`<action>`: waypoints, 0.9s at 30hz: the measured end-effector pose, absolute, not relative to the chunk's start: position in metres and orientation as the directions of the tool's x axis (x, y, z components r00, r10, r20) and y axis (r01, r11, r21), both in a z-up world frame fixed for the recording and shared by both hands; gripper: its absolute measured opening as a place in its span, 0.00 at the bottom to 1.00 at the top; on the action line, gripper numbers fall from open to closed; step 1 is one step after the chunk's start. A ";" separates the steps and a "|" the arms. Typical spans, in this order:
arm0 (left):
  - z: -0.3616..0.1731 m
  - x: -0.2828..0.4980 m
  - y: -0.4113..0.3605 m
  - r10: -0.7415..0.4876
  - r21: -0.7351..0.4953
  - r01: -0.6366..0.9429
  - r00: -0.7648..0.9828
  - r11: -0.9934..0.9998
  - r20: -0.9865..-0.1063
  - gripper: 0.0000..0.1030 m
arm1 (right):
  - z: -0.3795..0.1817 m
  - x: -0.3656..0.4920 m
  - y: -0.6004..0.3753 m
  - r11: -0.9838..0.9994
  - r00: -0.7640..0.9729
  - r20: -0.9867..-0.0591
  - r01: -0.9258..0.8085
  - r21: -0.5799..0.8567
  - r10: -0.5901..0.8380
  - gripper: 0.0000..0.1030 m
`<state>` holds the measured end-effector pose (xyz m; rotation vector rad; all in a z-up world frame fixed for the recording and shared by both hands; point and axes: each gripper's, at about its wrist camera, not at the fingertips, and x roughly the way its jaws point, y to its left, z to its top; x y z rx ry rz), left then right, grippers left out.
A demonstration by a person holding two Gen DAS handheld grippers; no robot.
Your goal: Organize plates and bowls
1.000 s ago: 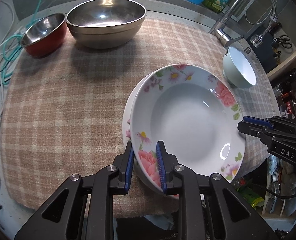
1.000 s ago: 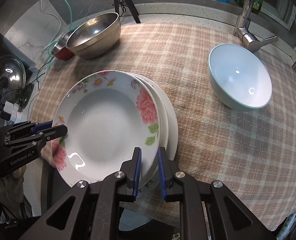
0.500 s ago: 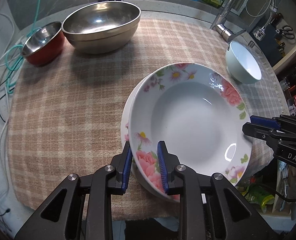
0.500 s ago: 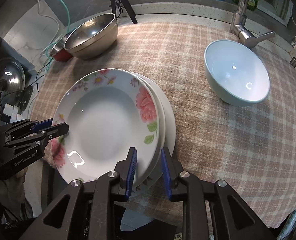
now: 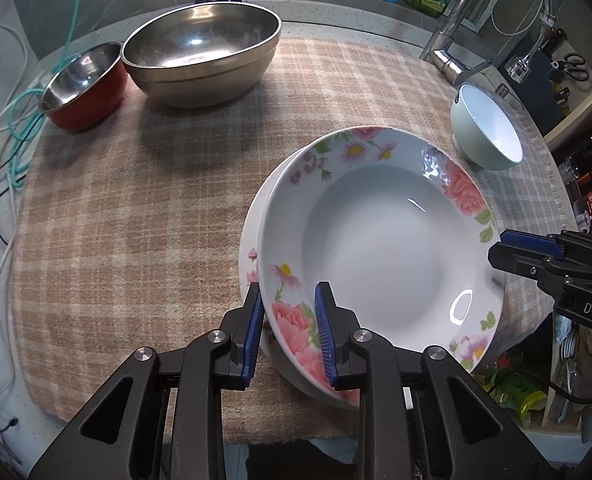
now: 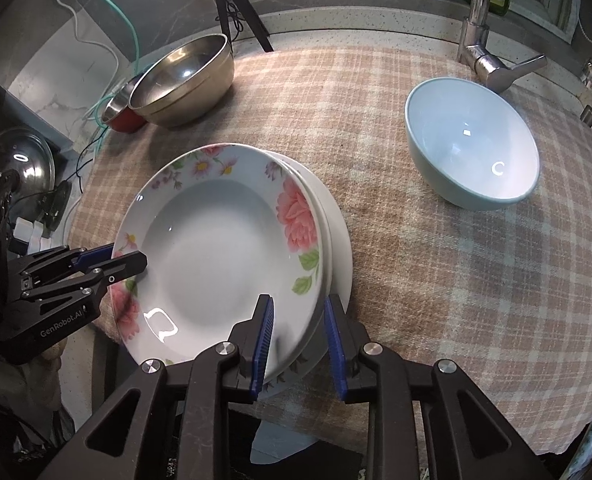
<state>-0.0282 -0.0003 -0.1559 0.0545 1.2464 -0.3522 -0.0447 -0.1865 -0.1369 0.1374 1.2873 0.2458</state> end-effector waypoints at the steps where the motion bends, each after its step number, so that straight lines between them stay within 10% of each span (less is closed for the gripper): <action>1: -0.155 -0.029 0.001 -0.235 -0.154 0.289 0.272 0.945 -0.933 0.22 | -0.135 -0.045 -0.187 0.966 0.262 -0.930 -0.103 0.239 0.258 0.24; 27: -0.141 -0.024 0.024 -0.245 -0.179 0.227 0.307 0.957 -0.920 0.22 | -0.119 -0.044 -0.211 0.955 0.327 -0.900 -0.028 0.295 0.288 0.24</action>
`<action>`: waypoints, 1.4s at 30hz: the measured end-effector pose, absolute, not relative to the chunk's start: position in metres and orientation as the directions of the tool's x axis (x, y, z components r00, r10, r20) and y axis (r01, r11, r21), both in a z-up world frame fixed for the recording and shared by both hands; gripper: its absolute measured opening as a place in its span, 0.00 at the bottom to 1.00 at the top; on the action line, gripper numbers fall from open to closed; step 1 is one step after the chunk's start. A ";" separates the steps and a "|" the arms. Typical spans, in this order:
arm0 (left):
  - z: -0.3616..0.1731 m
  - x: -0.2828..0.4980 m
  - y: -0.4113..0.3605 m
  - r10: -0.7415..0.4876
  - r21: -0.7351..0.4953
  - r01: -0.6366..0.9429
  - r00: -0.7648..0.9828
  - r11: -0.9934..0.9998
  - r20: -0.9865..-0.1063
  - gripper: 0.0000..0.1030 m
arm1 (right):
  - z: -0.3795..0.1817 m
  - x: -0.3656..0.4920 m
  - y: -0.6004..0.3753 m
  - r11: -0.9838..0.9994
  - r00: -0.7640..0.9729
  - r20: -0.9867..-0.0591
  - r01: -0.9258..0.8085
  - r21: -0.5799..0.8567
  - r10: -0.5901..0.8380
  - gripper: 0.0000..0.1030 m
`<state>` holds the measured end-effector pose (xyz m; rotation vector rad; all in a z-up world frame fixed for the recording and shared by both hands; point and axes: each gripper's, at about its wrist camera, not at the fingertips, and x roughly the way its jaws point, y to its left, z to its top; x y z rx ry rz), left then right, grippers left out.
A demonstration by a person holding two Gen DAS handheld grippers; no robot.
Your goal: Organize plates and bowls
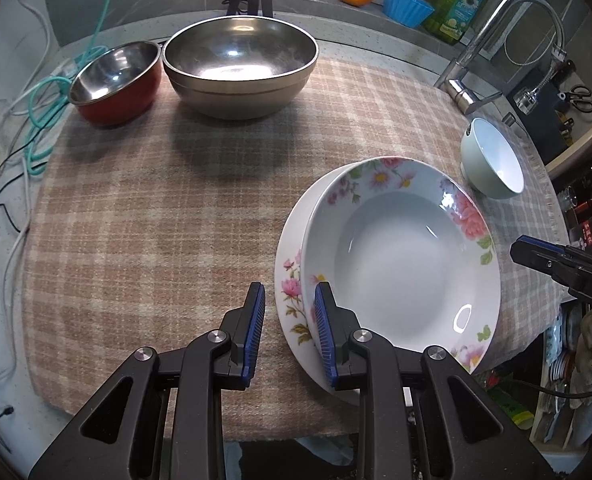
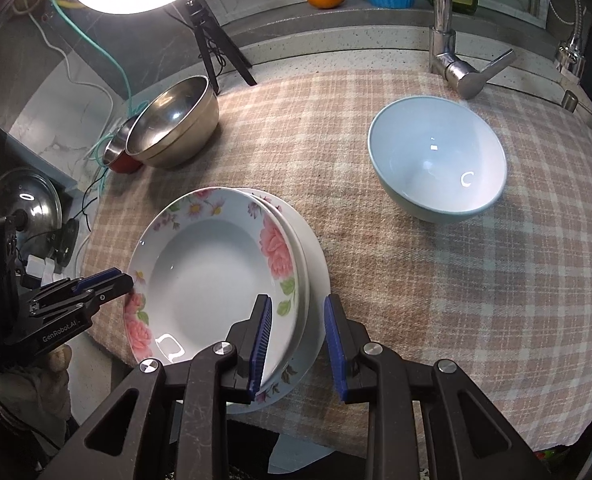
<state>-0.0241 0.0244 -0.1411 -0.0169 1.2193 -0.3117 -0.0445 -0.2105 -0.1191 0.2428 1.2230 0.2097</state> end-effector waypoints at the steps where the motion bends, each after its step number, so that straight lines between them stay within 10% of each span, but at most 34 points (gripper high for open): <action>1: -0.141 -0.024 0.025 -0.249 -0.183 0.227 0.306 0.957 -0.919 0.22 | -0.118 -0.044 -0.211 0.954 0.331 -0.898 -0.028 0.298 0.290 0.24; 42: -0.113 0.069 0.124 -0.269 -0.276 0.038 0.389 0.960 -0.881 0.25 | -0.046 0.088 -0.134 0.903 0.433 -0.794 -0.149 0.404 0.427 0.24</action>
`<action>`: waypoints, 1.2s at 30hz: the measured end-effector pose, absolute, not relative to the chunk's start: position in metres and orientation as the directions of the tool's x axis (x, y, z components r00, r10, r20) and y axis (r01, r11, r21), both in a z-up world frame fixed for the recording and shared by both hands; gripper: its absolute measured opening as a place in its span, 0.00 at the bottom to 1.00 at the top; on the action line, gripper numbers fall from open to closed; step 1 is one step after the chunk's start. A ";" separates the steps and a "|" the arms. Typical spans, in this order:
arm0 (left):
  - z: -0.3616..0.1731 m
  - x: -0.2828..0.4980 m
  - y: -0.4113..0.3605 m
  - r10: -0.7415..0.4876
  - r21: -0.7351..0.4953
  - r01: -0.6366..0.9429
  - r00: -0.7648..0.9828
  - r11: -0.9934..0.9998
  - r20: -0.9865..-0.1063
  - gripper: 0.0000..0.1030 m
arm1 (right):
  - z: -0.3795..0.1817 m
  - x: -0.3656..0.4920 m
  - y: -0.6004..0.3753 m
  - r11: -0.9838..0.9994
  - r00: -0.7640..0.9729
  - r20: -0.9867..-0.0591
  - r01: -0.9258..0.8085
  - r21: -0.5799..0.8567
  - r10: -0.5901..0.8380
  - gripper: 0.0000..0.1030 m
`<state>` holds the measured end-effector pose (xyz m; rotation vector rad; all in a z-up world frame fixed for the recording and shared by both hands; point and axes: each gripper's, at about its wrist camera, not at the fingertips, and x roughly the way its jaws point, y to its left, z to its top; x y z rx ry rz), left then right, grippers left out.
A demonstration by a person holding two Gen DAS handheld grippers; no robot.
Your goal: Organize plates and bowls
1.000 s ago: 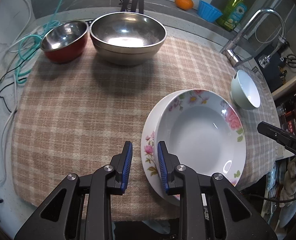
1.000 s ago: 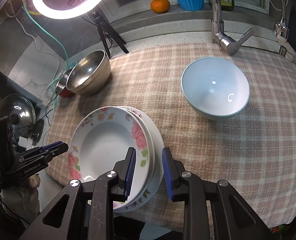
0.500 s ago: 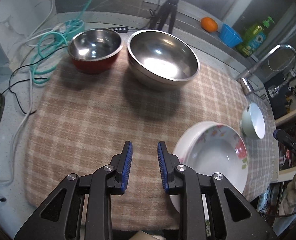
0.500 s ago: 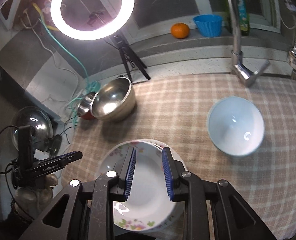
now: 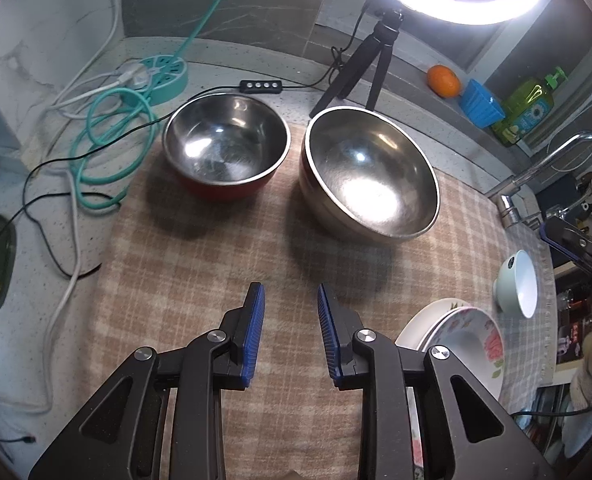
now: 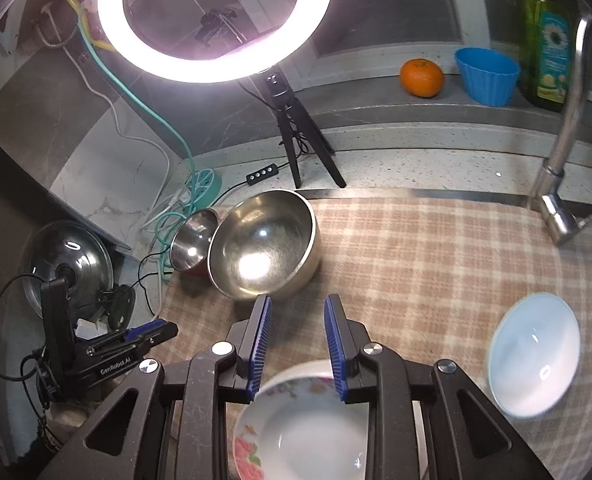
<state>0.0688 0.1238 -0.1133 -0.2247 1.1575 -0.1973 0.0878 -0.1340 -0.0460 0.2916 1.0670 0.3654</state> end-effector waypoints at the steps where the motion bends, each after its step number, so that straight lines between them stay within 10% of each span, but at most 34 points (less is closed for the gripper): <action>1: -0.112 0.072 0.123 -0.272 -0.278 0.041 0.393 0.960 -0.879 0.25 | -0.047 0.093 -0.131 0.904 0.429 -0.797 -0.149 0.400 0.424 0.24; 36: -0.142 0.153 0.109 -0.332 -0.360 -0.033 0.320 0.932 -0.888 0.25 | -0.141 0.209 -0.092 0.917 0.209 -0.893 -0.072 0.393 0.399 0.23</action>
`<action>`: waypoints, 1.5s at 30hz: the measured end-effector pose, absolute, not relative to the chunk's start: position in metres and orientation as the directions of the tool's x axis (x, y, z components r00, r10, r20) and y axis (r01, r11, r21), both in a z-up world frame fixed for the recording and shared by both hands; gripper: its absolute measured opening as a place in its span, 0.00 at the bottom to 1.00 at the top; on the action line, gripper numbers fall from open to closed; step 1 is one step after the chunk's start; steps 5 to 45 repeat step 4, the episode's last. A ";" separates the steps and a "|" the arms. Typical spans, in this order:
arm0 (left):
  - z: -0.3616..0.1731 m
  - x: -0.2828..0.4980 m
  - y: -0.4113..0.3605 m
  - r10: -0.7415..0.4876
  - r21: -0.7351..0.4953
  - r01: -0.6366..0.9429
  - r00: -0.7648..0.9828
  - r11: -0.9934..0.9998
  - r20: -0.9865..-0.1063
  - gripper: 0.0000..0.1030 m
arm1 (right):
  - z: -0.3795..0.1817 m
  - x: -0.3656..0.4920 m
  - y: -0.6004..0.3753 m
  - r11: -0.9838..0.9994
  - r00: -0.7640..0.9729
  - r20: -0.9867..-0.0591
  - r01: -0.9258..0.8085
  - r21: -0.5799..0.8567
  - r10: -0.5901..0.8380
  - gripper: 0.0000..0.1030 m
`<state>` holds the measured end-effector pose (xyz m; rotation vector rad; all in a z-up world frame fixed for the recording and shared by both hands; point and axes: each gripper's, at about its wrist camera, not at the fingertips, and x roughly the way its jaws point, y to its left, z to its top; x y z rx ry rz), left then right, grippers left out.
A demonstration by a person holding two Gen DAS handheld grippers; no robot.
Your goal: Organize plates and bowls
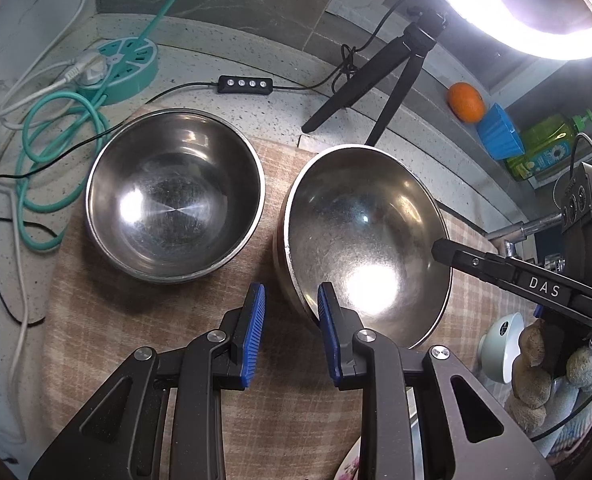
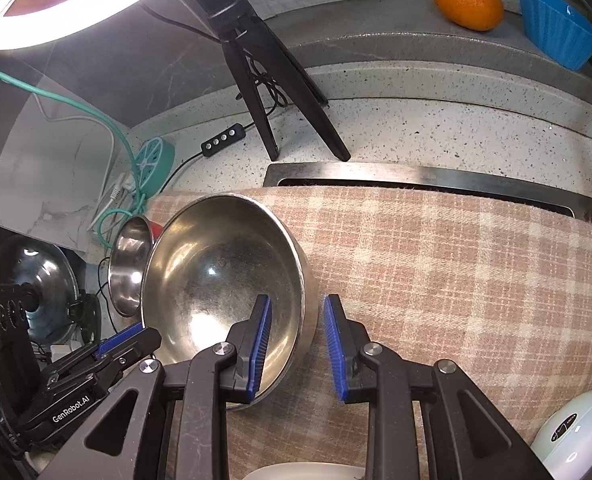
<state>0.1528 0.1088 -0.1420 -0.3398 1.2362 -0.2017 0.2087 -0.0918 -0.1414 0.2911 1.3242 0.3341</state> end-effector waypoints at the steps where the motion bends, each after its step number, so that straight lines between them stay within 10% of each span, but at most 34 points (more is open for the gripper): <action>1: -0.143 0.153 0.108 -0.335 -0.362 -0.030 0.317 0.932 -0.887 0.24 | -0.143 0.209 -0.091 0.917 0.206 -0.894 -0.072 0.392 0.398 0.22; 45: -0.146 0.155 0.106 -0.339 -0.366 -0.028 0.314 0.930 -0.887 0.24 | -0.146 0.209 -0.090 0.916 0.190 -0.897 -0.074 0.393 0.400 0.15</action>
